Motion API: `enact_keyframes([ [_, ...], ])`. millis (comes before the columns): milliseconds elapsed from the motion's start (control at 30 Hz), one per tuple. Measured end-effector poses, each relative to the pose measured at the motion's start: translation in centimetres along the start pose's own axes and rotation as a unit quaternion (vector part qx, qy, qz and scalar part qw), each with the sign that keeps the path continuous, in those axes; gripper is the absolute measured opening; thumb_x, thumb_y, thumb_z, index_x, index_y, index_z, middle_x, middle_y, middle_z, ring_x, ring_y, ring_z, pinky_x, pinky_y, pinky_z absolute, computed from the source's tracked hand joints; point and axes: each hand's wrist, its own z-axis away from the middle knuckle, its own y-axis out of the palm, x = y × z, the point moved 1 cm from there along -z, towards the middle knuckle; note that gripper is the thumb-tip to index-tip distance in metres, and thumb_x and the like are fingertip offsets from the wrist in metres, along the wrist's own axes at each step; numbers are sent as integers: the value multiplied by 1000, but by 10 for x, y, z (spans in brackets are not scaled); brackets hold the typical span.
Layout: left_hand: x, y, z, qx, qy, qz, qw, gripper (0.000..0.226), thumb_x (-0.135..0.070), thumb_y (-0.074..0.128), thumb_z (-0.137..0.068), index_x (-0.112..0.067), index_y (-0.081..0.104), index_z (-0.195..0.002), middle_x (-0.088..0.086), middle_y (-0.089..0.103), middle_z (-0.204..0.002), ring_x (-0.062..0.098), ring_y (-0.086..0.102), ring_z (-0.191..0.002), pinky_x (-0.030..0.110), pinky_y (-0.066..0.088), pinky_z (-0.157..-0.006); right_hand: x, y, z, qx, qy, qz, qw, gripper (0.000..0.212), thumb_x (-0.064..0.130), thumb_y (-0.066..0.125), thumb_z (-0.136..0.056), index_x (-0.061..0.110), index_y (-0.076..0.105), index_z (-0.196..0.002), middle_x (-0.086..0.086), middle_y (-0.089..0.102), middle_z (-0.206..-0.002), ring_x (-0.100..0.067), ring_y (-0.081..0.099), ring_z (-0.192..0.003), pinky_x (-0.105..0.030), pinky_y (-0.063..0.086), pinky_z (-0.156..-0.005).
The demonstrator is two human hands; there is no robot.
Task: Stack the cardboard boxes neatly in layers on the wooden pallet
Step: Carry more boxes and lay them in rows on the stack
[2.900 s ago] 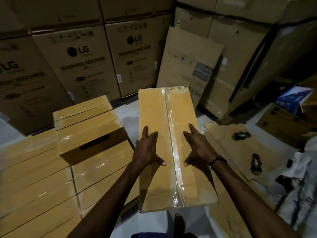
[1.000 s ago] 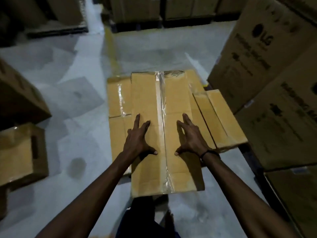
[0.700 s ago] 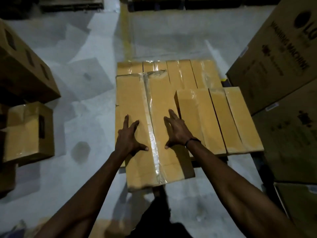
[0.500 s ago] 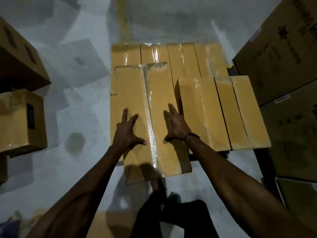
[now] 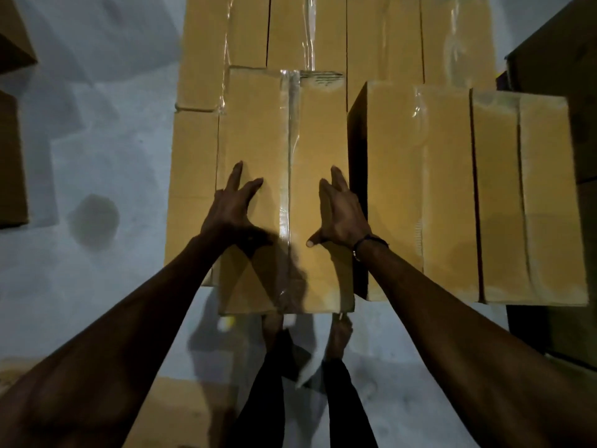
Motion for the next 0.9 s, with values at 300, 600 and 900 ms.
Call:
enact_keyframes([
  [300,17,42,-32,-21,36,-27,999,134,-59,97,-47,-25,33,-160,5,-6,-172,44,26,-150,50,36,-116,-44,29,-20,-3,-8,2,1000,153,54,101,-40,11,19,-162,-2,-14,-171,-35,6,-157,-47,21,-124],
  [600,12,48,-32,-41,43,-17,998,133,-58,97,-47,-22,35,-159,7,-6,-172,39,19,-154,46,32,-117,-83,1,-5,-164,2,-6,986,95,57,66,-93,12,19,-163,-6,9,-172,-24,12,-157,-37,22,-125],
  [900,-4,57,-38,-26,27,33,999,137,-73,87,-40,-28,34,-159,-3,-10,-172,39,11,-155,58,31,-119,-127,12,-7,-115,-18,50,992,70,42,36,-111,3,7,-162,-12,-3,-171,-26,-5,-158,-36,4,-128],
])
